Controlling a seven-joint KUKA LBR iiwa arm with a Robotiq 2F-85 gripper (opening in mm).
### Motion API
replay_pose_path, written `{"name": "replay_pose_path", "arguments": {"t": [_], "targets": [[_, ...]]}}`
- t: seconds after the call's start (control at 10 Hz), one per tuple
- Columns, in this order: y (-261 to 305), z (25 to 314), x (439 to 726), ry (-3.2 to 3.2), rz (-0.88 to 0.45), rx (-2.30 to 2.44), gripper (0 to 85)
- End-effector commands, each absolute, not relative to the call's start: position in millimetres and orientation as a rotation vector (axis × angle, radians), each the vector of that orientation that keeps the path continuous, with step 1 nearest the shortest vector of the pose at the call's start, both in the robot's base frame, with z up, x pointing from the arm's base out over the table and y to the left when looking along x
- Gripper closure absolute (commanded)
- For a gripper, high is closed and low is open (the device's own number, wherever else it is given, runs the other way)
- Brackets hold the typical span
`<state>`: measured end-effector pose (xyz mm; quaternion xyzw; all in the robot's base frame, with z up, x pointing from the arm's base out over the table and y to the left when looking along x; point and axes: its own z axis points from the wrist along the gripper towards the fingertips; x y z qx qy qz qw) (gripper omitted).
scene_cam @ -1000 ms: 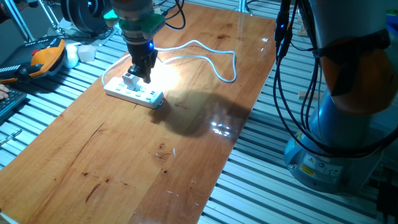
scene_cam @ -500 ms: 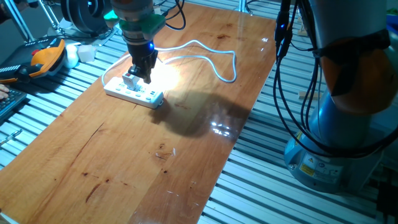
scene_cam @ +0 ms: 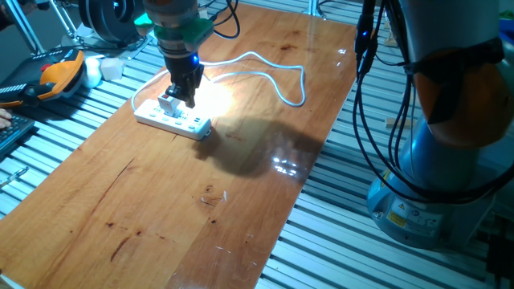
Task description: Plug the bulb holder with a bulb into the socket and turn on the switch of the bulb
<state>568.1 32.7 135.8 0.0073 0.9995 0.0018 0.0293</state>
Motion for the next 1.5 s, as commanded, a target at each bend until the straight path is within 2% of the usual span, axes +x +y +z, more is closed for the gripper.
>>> {"name": "replay_pose_path", "arguments": {"t": [0.0, 1.4], "targets": [[32.9, 135.7, 567.9, 3.083, 0.006, 0.023, 85.0], [33.6, 136.7, 566.0, 3.075, 0.014, 0.002, 85.0]]}}
